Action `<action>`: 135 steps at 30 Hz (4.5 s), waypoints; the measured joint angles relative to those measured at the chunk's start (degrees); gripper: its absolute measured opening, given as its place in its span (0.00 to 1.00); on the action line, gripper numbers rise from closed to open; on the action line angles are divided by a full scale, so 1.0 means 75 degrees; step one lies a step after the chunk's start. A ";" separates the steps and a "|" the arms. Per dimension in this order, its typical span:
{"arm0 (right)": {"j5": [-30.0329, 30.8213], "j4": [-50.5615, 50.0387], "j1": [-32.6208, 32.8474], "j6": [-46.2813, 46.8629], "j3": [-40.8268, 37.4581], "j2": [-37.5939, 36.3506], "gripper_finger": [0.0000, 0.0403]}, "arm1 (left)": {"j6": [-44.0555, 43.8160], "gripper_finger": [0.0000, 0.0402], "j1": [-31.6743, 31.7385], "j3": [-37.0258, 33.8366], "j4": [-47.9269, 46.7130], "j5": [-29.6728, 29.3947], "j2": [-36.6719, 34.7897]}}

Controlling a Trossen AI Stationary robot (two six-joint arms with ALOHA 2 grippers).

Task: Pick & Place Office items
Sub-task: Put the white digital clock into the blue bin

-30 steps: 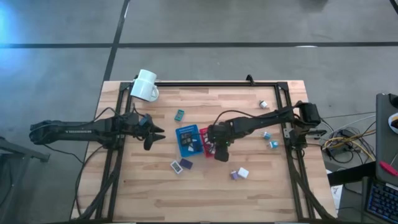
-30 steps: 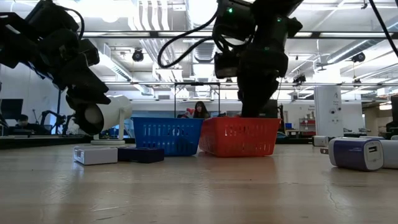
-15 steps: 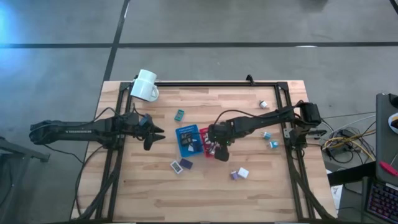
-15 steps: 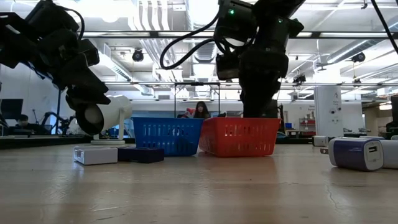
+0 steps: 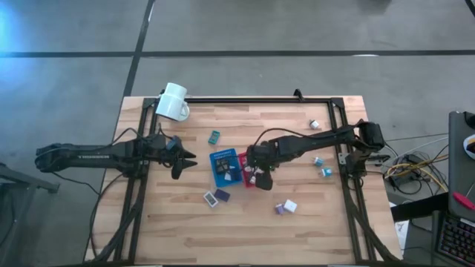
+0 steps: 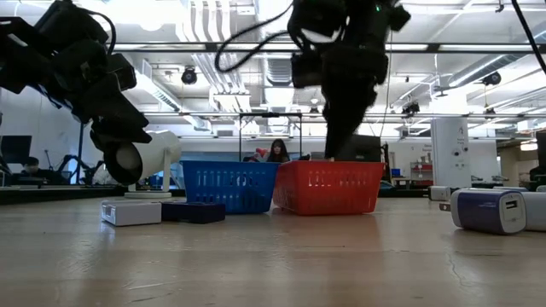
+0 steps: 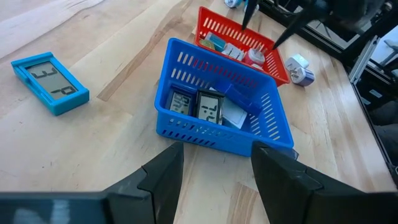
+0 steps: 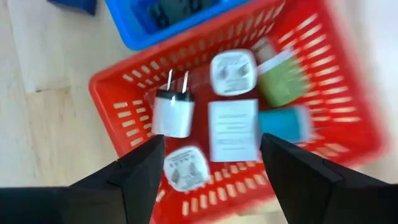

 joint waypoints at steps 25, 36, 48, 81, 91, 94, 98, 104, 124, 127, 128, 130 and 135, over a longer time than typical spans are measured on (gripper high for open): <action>0.2575 0.3934 0.1322 0.0371 -0.3627 -0.4460 0.64 | 0.1810 0.48 -0.0012 0.0083 0.1046 0.0172 -0.0646; 0.2573 0.7262 0.1341 0.0675 -0.6399 -0.4633 0.65 | 0.2326 0.48 -0.0012 0.0032 0.1121 0.0128 -0.1325; 0.2543 1.0574 0.1640 0.0697 -0.8535 -0.4618 0.65 | 0.2246 0.48 -0.0018 -0.0851 0.1248 0.0092 -0.1447; 0.2567 1.3320 0.1684 0.0853 -0.9739 -0.3007 0.62 | -0.0003 0.38 -0.2936 -0.1227 0.1483 -0.1450 -0.0655; 0.2573 1.3579 0.1661 0.0850 -0.9739 -0.2661 0.62 | -0.0146 0.38 -0.3456 -0.0266 0.1516 -0.0763 0.0360; 0.2573 1.3582 0.1661 0.0847 -0.9739 -0.2672 0.62 | -0.0330 0.41 -0.3461 -0.0051 0.1516 -0.0308 0.0717; 0.2573 1.3580 0.1661 0.0844 -0.9739 -0.2672 0.62 | -0.0718 0.49 -0.3462 0.0174 0.1512 0.0199 0.1228; 0.2573 1.3582 0.1664 0.0841 -0.9739 -0.2675 0.62 | -0.1068 0.58 -0.3462 0.0588 0.1507 0.0834 0.1988; 0.2567 1.3582 0.1670 0.0824 -0.9721 -0.2678 0.58 | 0.0592 0.61 -0.3459 0.3532 -0.2751 0.0463 0.4188; 0.2564 1.3591 0.1670 0.0824 -0.9713 -0.2680 0.58 | 0.0910 0.61 -0.3456 0.3969 -0.3266 0.0297 0.4570; 0.2562 1.3594 0.1670 0.0824 -0.9716 -0.2680 0.58 | 0.0994 0.61 -0.3456 0.4093 -0.3407 0.0253 0.4705; 0.2554 1.3594 0.1670 0.0833 -0.9716 -0.2680 0.58 | 0.1157 0.61 -0.3456 0.4307 -0.3707 0.0174 0.4973; 0.2552 1.3591 0.1670 0.0830 -0.9716 -0.2680 0.58 | 0.1475 0.61 -0.3456 0.4639 -0.4207 0.0101 0.5643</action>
